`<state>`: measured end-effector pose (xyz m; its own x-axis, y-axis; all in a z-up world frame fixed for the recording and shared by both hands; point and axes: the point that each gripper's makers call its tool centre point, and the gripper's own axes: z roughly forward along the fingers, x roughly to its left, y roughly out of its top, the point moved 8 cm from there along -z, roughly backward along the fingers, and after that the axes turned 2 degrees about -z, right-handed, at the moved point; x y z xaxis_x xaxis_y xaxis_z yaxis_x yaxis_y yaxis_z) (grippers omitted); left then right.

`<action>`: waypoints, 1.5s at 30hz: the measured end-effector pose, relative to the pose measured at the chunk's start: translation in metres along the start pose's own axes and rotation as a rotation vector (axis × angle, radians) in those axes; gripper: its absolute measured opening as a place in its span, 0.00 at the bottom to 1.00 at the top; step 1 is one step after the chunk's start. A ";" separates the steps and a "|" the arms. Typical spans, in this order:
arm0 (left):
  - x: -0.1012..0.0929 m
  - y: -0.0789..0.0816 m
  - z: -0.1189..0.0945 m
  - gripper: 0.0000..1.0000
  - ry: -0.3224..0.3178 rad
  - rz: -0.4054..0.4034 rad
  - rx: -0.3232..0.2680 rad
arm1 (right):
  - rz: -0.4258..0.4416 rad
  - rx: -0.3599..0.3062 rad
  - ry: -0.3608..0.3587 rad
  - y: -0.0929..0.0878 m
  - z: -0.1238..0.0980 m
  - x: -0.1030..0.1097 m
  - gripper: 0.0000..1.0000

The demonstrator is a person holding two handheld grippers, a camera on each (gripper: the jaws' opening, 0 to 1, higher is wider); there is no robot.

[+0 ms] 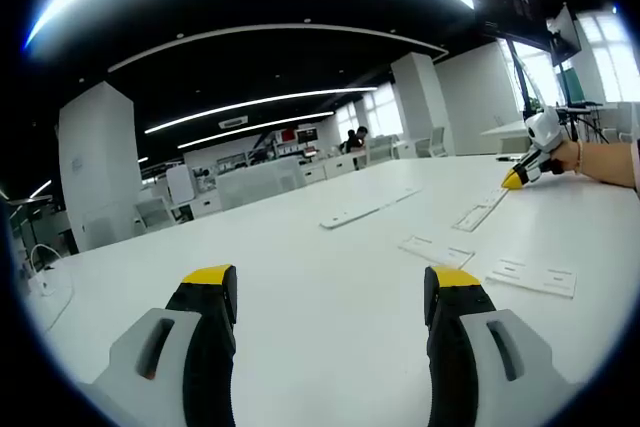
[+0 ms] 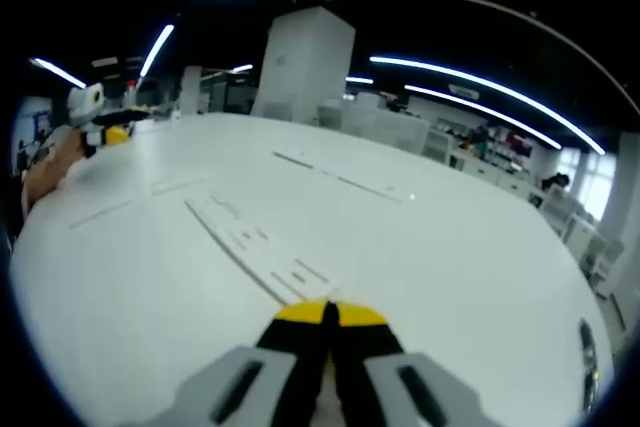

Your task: Locate the socket holder cover, grip the socket holder cover, clip it into the socket holder slot.

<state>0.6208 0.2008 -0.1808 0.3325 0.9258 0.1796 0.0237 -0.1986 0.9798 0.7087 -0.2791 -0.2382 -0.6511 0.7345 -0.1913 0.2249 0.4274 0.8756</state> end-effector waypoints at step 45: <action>-0.001 -0.001 -0.001 0.75 0.001 0.001 0.000 | 0.025 -0.029 0.057 0.001 0.002 0.006 0.04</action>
<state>0.6200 0.2005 -0.1816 0.3312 0.9262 0.1804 0.0236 -0.1992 0.9797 0.7068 -0.2728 -0.2391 -0.6857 0.7133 -0.1448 0.2208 0.3934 0.8925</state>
